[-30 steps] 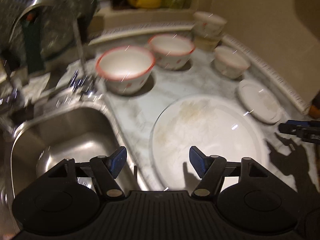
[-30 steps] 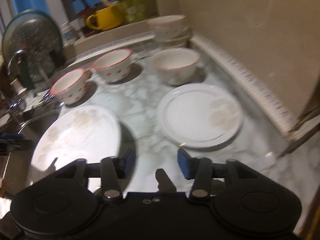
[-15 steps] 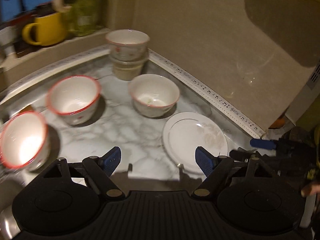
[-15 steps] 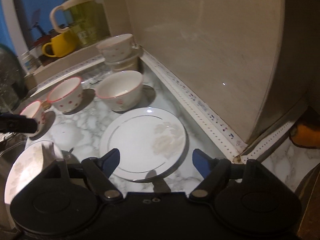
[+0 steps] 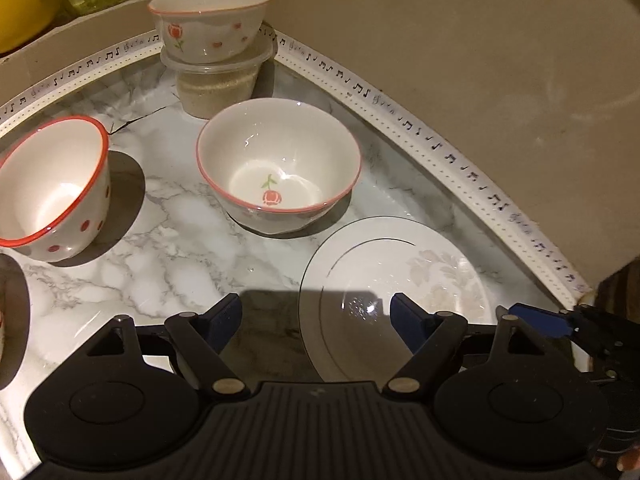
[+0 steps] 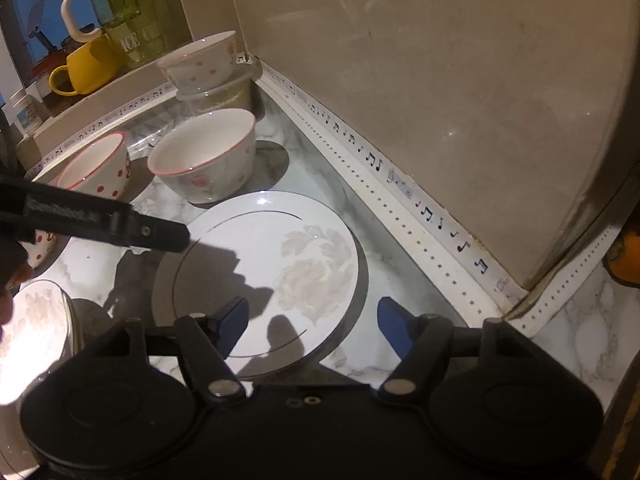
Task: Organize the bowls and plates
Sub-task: 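Move both tools to the small floral plate's rim and close both, then lift the small floral plate with both tools onto the stacked large plates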
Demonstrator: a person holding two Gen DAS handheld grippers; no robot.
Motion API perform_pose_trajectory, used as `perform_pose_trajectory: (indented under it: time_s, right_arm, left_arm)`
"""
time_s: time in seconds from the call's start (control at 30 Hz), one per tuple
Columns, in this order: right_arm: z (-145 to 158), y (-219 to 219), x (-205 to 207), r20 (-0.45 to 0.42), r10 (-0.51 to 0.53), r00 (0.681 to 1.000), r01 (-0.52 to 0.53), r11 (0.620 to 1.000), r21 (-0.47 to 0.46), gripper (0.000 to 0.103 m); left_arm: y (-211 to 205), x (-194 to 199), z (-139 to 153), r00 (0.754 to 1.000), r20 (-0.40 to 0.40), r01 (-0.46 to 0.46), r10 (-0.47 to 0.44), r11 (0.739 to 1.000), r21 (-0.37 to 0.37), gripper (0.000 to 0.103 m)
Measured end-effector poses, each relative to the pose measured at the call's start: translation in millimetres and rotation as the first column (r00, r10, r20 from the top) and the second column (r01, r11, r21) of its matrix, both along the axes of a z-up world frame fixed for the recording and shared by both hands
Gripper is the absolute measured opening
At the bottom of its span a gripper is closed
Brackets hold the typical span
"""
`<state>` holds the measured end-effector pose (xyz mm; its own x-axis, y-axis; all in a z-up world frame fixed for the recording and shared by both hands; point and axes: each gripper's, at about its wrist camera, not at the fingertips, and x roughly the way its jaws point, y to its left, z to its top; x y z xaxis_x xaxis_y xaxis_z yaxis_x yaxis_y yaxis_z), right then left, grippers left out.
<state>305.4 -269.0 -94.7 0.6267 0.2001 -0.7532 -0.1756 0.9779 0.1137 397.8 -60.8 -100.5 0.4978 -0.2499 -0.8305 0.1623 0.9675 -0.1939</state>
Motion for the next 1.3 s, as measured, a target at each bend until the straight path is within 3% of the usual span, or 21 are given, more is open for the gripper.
perform_pose_trajectory:
  time_s: [0.13,0.23,0.4,0.47,0.57,0.7,0.8,1.3]
  right_arm:
    - [-1.6,1.2,3.7,0.002,-0.002,1.0,0.002,1.0,-0.018,0.069]
    - [-2.9,6.1,3.2,0.01,0.021,1.0,-0.02,0.999,-0.041,0.062]
    - [-14.2,6.0,4.0,-0.014,-0.028,1.0,0.028,0.999,-0.022,0.057]
    - [-15.3,5.5,2.2,0.003,-0.044,0.999,0.044,0.999,-0.012,0.056]
    - [-15.1,5.9,1.9,0.006,-0.056,0.998,0.056,0.998,0.009,0.046]
    - [-16.7,4.1,1.6,0.02,-0.096,0.995,0.096,0.995,-0.007,0.025]
    - [-19.1,-5.8,2.2,0.009,-0.101,0.995,0.101,0.994,0.033,0.021]
    - [1.7,-6.4,-18.6,0.052,-0.104,0.993,0.103,0.994,0.039,0.014]
  left_arm:
    - [-4.6,4.7,-10.4,1.0,-0.011,0.008,-0.008,1.0,-0.008,0.08]
    - [-8.2,5.8,-17.8,1.0,-0.027,0.015,-0.015,1.0,-0.004,0.066]
    - [-11.1,5.8,-22.1,1.0,-0.02,0.012,-0.012,1.0,0.01,0.062]
    - [-11.6,6.1,-21.7,1.0,-0.016,0.014,-0.014,1.0,0.001,0.052]
    - [-13.6,5.4,-20.9,1.0,-0.018,0.015,-0.015,1.0,-0.008,0.042]
    - [-19.1,1.5,-20.5,1.0,0.008,0.007,-0.008,0.999,0.051,0.033]
    - [-16.9,-0.2,-19.2,1.0,0.007,0.002,-0.002,0.999,0.046,0.031]
    - [-9.4,-22.8,5.4,1.0,0.025,-0.006,0.005,0.999,0.033,0.028]
